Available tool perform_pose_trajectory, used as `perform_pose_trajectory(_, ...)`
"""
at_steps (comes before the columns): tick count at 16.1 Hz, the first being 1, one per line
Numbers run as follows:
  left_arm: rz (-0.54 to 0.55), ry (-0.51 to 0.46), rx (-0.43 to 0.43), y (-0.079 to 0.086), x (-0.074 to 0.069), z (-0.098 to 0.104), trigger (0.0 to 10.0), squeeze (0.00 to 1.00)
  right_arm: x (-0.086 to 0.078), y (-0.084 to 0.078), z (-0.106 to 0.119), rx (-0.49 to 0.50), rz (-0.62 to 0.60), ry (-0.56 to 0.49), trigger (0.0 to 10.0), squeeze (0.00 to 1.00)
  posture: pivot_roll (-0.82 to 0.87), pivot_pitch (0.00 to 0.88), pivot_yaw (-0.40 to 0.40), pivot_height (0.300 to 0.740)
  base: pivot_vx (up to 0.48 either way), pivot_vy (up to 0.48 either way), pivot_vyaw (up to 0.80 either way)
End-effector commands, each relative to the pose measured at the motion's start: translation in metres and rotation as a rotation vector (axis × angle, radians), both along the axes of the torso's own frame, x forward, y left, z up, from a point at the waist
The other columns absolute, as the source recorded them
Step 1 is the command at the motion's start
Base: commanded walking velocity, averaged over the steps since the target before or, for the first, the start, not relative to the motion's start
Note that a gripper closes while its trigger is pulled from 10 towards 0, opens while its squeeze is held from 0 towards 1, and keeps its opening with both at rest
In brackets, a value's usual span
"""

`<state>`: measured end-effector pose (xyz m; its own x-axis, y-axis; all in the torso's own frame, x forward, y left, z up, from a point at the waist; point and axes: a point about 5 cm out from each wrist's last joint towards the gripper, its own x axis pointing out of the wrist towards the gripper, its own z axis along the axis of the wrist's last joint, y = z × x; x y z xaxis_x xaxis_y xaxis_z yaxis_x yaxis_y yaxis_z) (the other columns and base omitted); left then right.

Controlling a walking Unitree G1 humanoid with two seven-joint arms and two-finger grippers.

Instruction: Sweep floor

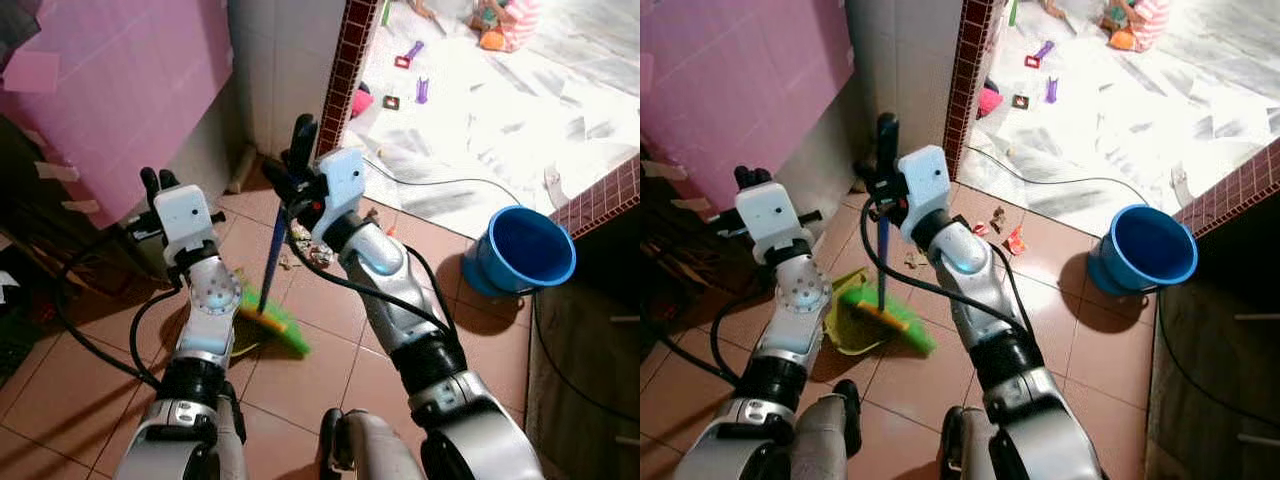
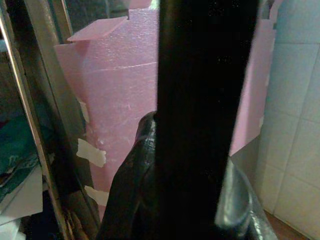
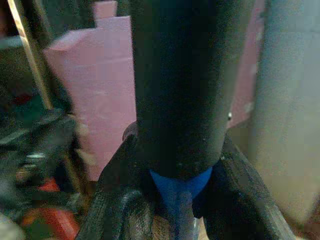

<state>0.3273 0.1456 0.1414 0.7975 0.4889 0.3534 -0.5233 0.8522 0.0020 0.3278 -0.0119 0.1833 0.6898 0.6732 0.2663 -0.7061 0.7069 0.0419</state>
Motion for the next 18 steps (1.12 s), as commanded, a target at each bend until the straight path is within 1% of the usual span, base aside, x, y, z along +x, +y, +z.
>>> perform_pose_trajectory(1,-0.037,0.089,-0.024,-0.007,-0.001,-0.017,10.0,0.0,-0.004,0.0,-0.002,0.08,0.05,0.067,10.0,0.0,-0.06,0.231,-0.097,0.74,0.0,0.0,0.0)
perform_pose_trajectory(3,-0.065,0.132,-0.069,-0.007,0.005,-0.02,10.0,0.0,0.0,-0.018,0.008,0.139,0.098,0.127,10.0,0.0,-0.06,0.191,-0.077,0.74,0.0,0.0,0.0)
perform_pose_trajectory(4,-0.092,0.147,-0.085,-0.008,0.009,-0.02,10.0,0.0,0.001,-0.023,0.014,0.169,0.136,0.149,10.0,0.0,-0.07,0.175,-0.07,0.74,0.0,0.0,0.0)
perform_pose_trajectory(5,-0.123,0.147,-0.099,-0.009,0.011,-0.02,10.0,0.0,0.002,-0.026,0.019,0.179,0.159,0.15,10.0,0.0,-0.06,0.161,-0.06,0.74,0.0,0.0,0.0)
perform_pose_trajectory(6,-0.145,0.146,-0.106,-0.011,0.012,-0.019,10.0,0.0,0.002,-0.029,0.025,0.175,0.179,0.131,10.0,0.0,-0.06,0.154,-0.056,0.74,0.0,0.0,0.0)
perform_pose_trajectory(7,-0.159,0.142,-0.084,-0.011,0.013,-0.017,10.0,0.0,0.003,-0.032,0.031,0.166,0.189,0.11,10.0,0.0,-0.06,0.138,-0.043,0.74,0.0,0.0,0.0)
perform_pose_trajectory(8,-0.179,0.141,-0.076,-0.012,0.015,-0.016,10.0,0.0,0.008,-0.038,0.043,0.161,0.178,0.061,10.0,0.0,-0.05,0.117,-0.022,0.74,0.0,0.0,0.0)
perform_pose_trajectory(9,-0.181,0.146,-0.066,-0.013,0.016,-0.015,10.0,0.0,0.011,-0.043,0.051,0.172,0.159,0.038,10.0,0.0,-0.05,0.113,-0.019,0.74,0.0,0.0,0.0)
perform_pose_trajectory(10,-0.208,0.148,-0.068,-0.016,0.017,-0.015,10.0,0.0,0.016,-0.053,0.064,0.19,0.109,-0.002,10.0,0.0,-0.05,0.094,0.002,0.74,0.0,0.0,0.0)
perform_pose_trajectory(11,-0.21,0.15,-0.069,-0.016,0.018,-0.015,10.0,0.0,0.018,-0.055,0.067,0.194,0.098,-0.009,10.0,0.0,-0.05,0.094,0.002,0.74,0.0,0.0,0.0)
perform_pose_trajectory(12,-0.218,0.16,-0.062,-0.016,0.02,-0.015,10.0,0.0,0.022,-0.06,0.072,0.214,0.064,-0.02,10.0,0.0,-0.05,0.077,0.019,0.74,0.0,0.0,0.0)
perform_pose_trajectory(13,-0.258,0.166,-0.07,-0.019,0.022,-0.015,10.0,0.0,0.029,-0.072,0.082,0.243,-0.014,-0.041,10.0,0.0,-0.05,0.066,0.029,0.74,0.0,0.0,0.0)
perform_pose_trajectory(14,-0.279,0.166,-0.071,-0.022,0.023,-0.015,10.0,0.0,0.032,-0.08,0.089,0.255,-0.072,-0.07,10.0,0.0,-0.05,0.063,0.032,0.74,0.0,0.0,0.0)
perform_pose_trajectory(15,-0.364,0.169,-0.059,-0.032,0.024,-0.014,10.0,0.0,0.037,-0.088,0.095,0.269,-0.127,-0.088,10.0,0.0,-0.06,0.058,0.04,0.74,0.0,0.0,0.0)
perform_pose_trajectory(16,-0.411,0.174,-0.022,-0.039,0.024,-0.013,10.0,0.0,0.038,-0.091,0.097,0.263,-0.154,-0.102,10.0,0.0,-0.06,0.058,0.04,0.74,0.0,0.0,0.0)
perform_pose_trajectory(17,-0.436,0.195,-0.015,-0.047,0.023,-0.015,10.0,0.0,0.04,-0.096,0.097,0.255,-0.188,-0.103,10.0,0.0,-0.06,0.056,0.043,0.74,0.0,0.0,0.0)
perform_pose_trajectory(18,-0.571,0.186,-0.047,-0.063,0.019,-0.016,10.0,0.0,0.043,-0.105,0.096,0.249,-0.259,-0.107,10.0,0.0,-0.06,0.057,0.046,0.74,0.0,0.0,0.0)
